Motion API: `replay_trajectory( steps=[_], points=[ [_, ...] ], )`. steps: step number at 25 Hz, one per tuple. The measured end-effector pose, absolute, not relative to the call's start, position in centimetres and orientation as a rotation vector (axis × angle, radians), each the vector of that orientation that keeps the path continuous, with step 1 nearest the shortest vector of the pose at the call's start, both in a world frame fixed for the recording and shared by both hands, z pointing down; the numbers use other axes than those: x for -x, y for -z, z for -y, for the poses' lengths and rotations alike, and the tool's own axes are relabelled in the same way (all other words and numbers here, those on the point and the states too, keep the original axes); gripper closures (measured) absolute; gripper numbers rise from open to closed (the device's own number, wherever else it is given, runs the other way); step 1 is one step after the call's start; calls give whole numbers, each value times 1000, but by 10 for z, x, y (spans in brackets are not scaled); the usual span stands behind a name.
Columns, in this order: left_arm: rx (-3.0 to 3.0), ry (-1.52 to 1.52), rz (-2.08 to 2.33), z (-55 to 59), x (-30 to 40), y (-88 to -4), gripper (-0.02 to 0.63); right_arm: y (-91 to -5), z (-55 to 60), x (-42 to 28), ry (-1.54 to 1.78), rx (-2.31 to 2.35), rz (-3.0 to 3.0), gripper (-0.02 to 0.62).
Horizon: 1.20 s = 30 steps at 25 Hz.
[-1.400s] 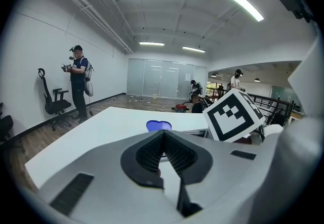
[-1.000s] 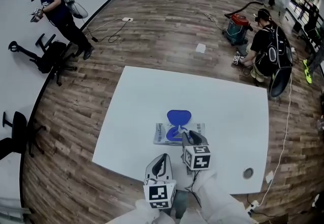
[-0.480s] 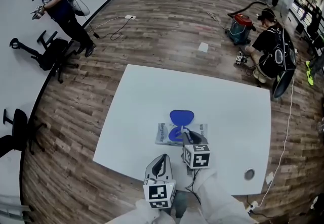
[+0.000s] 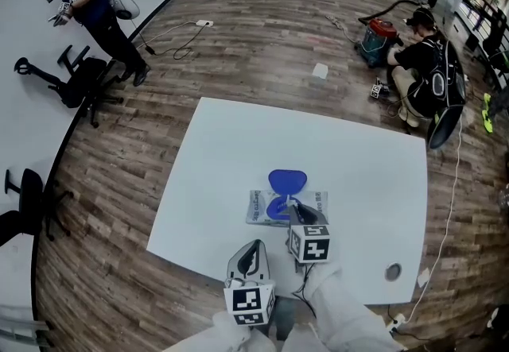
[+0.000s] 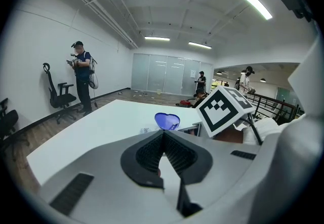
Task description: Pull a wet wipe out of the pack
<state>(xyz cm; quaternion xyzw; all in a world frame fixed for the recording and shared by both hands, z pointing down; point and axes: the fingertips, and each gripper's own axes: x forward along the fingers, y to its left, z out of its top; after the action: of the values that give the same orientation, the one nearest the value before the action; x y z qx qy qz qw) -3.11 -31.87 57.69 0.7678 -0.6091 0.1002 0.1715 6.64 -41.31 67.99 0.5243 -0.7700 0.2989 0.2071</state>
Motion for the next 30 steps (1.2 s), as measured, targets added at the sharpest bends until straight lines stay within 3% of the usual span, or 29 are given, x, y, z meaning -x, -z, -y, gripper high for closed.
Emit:
replay_trajectory(
  steps=[30],
  points=[
    [-2182,-264,1738,311,32,-567,606,-662,409,-67,-811,-1506,2196,580]
  ],
)
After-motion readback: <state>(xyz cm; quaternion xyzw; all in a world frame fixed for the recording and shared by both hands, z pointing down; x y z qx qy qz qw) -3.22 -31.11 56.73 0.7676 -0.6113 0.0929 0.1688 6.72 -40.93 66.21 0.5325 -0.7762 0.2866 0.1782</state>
